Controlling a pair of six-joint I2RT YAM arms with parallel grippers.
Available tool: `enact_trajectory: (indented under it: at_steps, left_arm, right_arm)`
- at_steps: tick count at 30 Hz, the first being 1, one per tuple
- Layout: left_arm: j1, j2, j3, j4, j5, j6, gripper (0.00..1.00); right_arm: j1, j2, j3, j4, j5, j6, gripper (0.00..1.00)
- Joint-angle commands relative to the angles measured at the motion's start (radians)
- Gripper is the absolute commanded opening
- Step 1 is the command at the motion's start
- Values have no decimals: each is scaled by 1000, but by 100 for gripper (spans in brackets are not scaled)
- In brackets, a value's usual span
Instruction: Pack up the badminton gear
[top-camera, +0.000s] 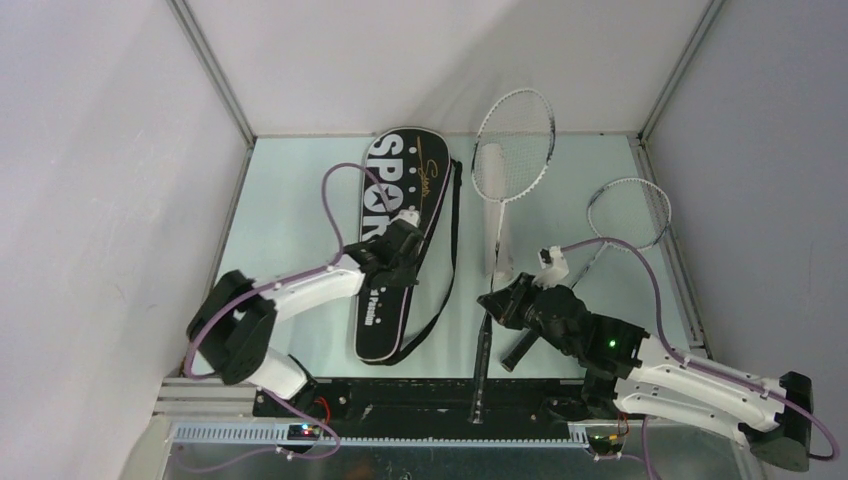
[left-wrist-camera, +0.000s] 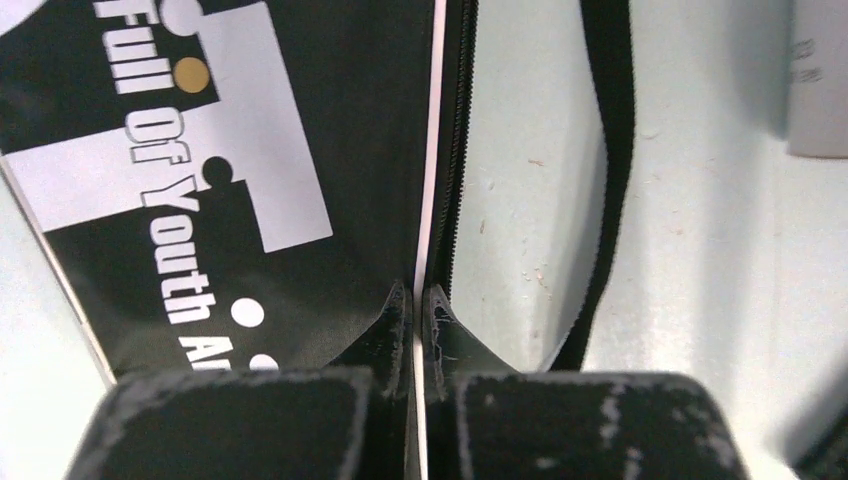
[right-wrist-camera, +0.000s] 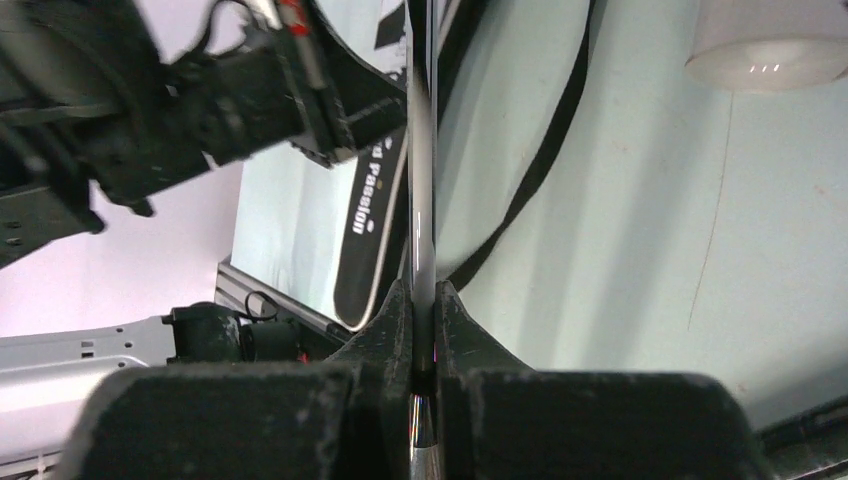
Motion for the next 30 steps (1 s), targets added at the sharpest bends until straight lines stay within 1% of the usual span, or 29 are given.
enact_trajectory:
  at_steps: [1,5,12,20,24,30]
  left_arm:
    - [25,-142,-28,44,47,-58,0]
    - [39,-206,-72,65,82,-85,0]
    - [69,-234,-95,90,151,-99,0]
    - [91,-357,-153,133,151,-181,0]
    - [92,-443,-196,166,140,-225,0]
    - [92,-518,-246,189,134,-248,0]
  right_arm:
    - [8,35,5,58,-38,70,0]
    - [3,69,5,43,-60,93,0]
    - [4,95,5,25,-96,135,0]
    - [24,176,-6,54,-170,226,0]
    - [16,194,-40,110,-221,260,0]
    - [20,229,-42,152,-277,260,0]
